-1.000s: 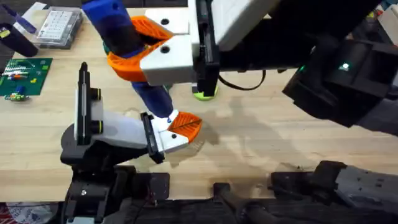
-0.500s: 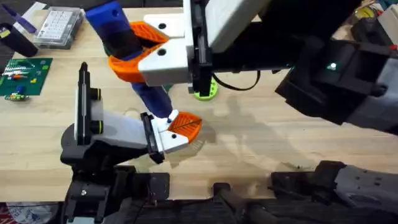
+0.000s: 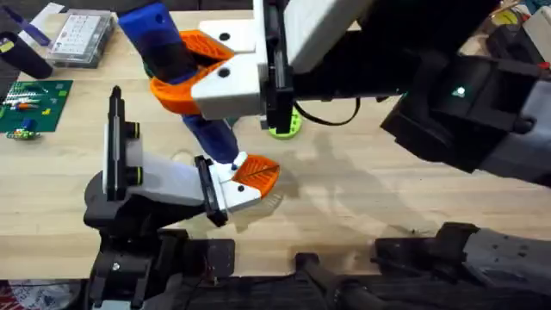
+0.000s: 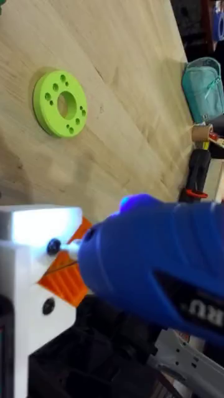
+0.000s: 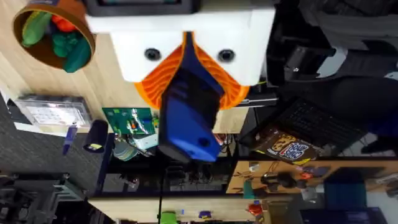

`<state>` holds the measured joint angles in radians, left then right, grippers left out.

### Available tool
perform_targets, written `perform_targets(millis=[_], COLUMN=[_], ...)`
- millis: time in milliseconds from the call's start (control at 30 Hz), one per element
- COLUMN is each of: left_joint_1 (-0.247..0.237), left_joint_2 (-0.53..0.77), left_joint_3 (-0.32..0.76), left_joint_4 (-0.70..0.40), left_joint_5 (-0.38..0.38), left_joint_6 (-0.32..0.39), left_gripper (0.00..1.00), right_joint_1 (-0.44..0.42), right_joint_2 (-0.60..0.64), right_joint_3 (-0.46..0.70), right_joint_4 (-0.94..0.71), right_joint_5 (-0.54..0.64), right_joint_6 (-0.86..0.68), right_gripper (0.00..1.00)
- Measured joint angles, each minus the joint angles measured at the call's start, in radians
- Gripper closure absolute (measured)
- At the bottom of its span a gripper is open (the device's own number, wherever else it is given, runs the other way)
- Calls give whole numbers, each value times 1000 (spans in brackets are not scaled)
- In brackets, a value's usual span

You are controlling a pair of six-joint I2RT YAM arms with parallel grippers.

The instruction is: Pick up the gripper from the table and insert it into the empty holder that is missing its gripper. Then pick up a screw, insert it into the mounting hole, and use the screwdriver to tighten it. Finally, clean up the table by picking up the vegetable and placing it into the bucket.

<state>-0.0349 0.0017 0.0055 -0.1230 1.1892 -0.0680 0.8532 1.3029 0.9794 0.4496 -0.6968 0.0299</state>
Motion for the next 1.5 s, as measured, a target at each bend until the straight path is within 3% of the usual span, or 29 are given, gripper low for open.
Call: perform_targets(millis=[1500], left_joint_1=[1], left_joint_2=[0], left_joint_3=[0], left_joint_4=[-1], left_joint_5=[3], left_joint_6=[-22], left_gripper=[992], right_joint_1=[-5], right_joint_2=[43], right_joint_3=[-1], right_joint_4=[26], right_joint_5=[0], right_joint_6=[45], right_gripper=[974])
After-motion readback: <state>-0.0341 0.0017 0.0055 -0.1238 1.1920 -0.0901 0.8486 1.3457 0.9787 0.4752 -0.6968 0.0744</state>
